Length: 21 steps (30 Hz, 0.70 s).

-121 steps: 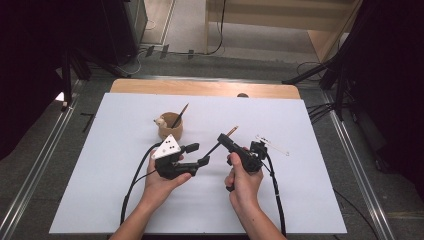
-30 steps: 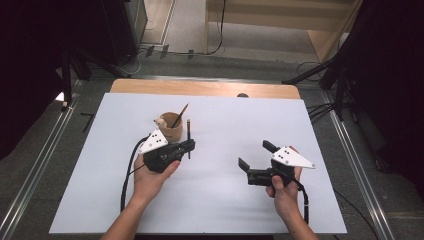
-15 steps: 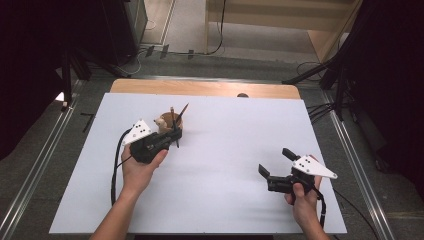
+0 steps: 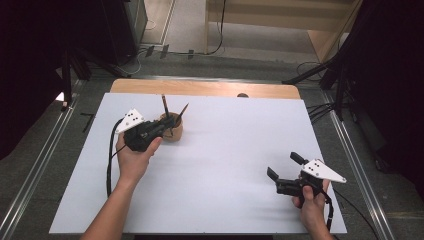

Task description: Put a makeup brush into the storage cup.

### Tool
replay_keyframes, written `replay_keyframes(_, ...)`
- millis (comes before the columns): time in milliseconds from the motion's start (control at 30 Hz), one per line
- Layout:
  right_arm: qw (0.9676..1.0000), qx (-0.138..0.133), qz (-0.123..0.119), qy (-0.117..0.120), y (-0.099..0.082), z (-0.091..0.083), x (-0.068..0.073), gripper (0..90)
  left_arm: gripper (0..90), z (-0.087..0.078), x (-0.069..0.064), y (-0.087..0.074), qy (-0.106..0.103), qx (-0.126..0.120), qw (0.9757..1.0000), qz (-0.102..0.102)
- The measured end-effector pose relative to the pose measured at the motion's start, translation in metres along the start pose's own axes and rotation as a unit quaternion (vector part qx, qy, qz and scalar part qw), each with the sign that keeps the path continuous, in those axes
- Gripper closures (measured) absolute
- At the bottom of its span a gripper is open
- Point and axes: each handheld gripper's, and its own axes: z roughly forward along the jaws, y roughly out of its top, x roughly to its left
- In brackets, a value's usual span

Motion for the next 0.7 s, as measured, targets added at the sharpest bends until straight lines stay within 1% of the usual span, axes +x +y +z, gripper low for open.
replay_keyframes(67, 1.0, 0.004, -0.005, -0.001, -0.002, 0.0, 0.0, 0.0, 85.4, 0.001, 0.003, 0.001, 0.005, -0.009, 0.9999, -0.006)
replay_keyframes(100, 1.0, 0.004, -0.006, -0.001, -0.003, 0.001, -0.001, 0.0, 85.4, 0.002, 0.005, 0.002, 0.01, -0.011, 0.9999, -0.005)
replay_keyframes(133, 1.0, 0.006, -0.003, 0.0, -0.003, 0.001, -0.001, 0.0, 85.4, 0.003, 0.006, 0.002, 0.015, -0.014, 0.9998, -0.006)
replay_keyframes(167, 1.0, 0.006, -0.002, 0.0, -0.004, 0.001, -0.001, 0.0, 85.3, 0.004, 0.007, 0.002, 0.02, -0.015, 0.9997, -0.005)
replay_keyframes(200, 1.0, 0.006, -0.001, 0.001, -0.004, 0.002, -0.001, 0.0, 85.3, 0.006, 0.009, 0.001, 0.032, -0.02, 0.9993, 0.0)
replay_keyframes(233, 1.0, 0.006, -0.001, 0.001, -0.004, 0.002, -0.001, 0.0, 85.3, 0.006, 0.009, 0.001, 0.032, -0.02, 0.9993, 0.0)
replay_keyframes(267, 1.0, 0.006, 0.0, 0.001, -0.004, 0.002, -0.001, 0.0, 85.3, 0.008, 0.011, 0.0, 0.039, -0.021, 0.999, 0.003)
replay_keyframes(333, 1.0, 0.006, 0.002, 0.002, -0.004, 0.002, -0.001, 0.0, 85.3, 0.011, 0.013, -0.001, 0.052, -0.019, 0.9984, 0.009)
replay_keyframes(367, 1.0, 0.005, 0.002, 0.002, -0.004, 0.002, -0.001, 0.0, 85.3, 0.012, 0.013, -0.002, 0.055, -0.017, 0.9983, 0.008)
replay_keyframes(400, 1.0, 0.006, 0.002, 0.002, -0.004, 0.002, -0.001, 0.0, 85.3, 0.013, 0.015, -0.003, 0.053, -0.017, 0.9985, 0.002)
replay_keyframes(500, 1.0, 0.006, 0.004, 0.004, -0.004, 0.002, -0.001, 0.0, 85.2, 0.018, 0.016, -0.006, 0.057, -0.016, 0.9982, -0.005)
replay_keyframes(567, 0.9999, 0.007, 0.008, 0.006, -0.005, 0.002, -0.001, 0.0, 85.2, 0.022, 0.016, -0.008, 0.071, -0.012, 0.9974, -0.003)
replay_keyframes(667, 0.9999, 0.006, 0.01, 0.007, -0.005, 0.002, -0.001, 0.0, 85.2, 0.028, 0.016, -0.012, 0.08, -0.007, 0.9967, -0.004)
replay_keyframes(700, 0.9999, 0.006, 0.012, 0.007, -0.005, 0.002, -0.001, 0.0, 85.2, 0.03, 0.016, -0.013, 0.084, -0.008, 0.9964, -0.008)
